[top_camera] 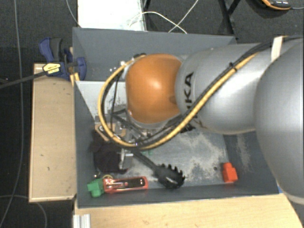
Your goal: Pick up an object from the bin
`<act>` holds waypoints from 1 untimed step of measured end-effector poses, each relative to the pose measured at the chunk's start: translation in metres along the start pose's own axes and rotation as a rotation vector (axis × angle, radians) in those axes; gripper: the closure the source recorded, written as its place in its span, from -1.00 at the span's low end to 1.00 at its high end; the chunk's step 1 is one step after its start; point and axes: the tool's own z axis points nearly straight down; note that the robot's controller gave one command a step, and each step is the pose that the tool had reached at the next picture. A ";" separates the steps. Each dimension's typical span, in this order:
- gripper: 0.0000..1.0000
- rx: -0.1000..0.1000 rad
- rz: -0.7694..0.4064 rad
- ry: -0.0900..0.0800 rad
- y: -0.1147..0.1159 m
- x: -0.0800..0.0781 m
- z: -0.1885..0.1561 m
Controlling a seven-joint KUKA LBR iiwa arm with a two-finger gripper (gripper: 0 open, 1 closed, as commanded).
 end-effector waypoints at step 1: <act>-1.00 -0.002 0.007 -0.008 -0.001 -0.002 -0.005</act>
Offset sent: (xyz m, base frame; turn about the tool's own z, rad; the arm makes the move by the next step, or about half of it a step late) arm 0.0317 0.0263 -0.1176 0.3789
